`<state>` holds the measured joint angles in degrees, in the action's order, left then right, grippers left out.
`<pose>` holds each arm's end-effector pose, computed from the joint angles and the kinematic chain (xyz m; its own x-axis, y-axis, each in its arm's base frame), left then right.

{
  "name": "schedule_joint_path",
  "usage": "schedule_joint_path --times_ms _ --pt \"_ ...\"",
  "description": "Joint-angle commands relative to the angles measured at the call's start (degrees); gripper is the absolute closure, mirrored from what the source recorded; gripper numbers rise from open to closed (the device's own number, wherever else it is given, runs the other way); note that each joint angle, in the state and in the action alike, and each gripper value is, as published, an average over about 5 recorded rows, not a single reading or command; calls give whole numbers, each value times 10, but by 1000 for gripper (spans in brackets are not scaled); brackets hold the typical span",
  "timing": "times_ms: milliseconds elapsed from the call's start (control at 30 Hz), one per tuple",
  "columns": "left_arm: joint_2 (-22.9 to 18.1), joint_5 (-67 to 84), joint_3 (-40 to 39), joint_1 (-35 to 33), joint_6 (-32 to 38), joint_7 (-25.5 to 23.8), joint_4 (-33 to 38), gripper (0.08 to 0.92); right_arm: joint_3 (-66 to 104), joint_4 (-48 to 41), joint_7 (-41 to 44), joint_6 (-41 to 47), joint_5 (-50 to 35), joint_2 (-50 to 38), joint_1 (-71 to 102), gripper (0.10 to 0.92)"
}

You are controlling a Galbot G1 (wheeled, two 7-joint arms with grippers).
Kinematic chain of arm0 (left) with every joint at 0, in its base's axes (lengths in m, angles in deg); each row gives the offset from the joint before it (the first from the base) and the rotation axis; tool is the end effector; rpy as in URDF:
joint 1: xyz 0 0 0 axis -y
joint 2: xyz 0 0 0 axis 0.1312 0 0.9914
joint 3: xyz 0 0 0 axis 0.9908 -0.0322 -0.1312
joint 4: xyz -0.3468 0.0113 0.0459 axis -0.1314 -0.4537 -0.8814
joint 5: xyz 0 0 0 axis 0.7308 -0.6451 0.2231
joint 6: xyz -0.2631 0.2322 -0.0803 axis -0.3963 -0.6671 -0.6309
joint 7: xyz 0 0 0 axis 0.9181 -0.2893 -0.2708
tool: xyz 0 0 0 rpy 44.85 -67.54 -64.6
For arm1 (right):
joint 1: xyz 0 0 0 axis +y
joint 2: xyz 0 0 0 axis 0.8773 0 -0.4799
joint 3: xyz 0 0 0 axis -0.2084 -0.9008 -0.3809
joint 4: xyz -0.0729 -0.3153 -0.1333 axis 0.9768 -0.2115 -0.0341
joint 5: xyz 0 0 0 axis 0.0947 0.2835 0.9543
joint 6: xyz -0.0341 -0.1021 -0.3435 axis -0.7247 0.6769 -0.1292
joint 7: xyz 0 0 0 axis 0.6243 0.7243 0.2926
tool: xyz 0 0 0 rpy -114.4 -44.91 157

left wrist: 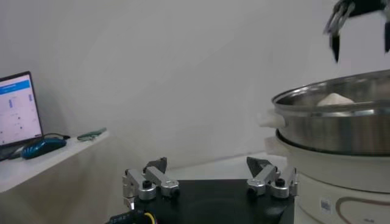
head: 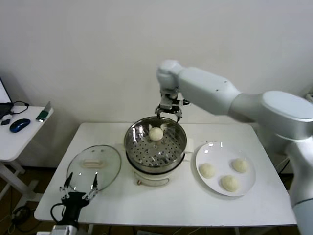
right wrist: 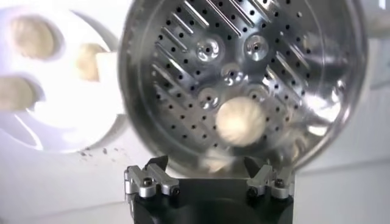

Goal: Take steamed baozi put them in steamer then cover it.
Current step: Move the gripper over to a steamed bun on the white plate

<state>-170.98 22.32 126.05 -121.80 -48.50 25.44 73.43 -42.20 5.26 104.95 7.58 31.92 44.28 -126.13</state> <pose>0.1326 0.0725 -0.3347 -0.9913 -0.0760 0.1072 -0.0495 0.9717 0.2312 0.6225 0.0826 0.0139 -0.2139 -0.0900 0.9727 -0.4564 -0.8712 -0.1810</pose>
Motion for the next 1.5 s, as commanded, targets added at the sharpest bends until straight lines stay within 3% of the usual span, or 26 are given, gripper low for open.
schedule_joint_path --times_ms 33,233,367,867,1500 --pt "1 -4 -4 -1 0 0 1 177 -142 117 -110 229 -218 -194 -85 203" --pt "1 -6 -4 -4 -1 0 7 177 -148 189 -136 403 -231 -288 -38 203" --pt "0 -10 -6 -7 -1 0 8 177 -111 204 -125 444 -243 -322 36 203" --pt "-1 -14 2 -35 8 0 9 177 -27 140 -79 424 -193 -282 205 203" --pt "1 -11 5 -33 9 0 -1 177 11 46 -84 403 -177 -190 249 203"
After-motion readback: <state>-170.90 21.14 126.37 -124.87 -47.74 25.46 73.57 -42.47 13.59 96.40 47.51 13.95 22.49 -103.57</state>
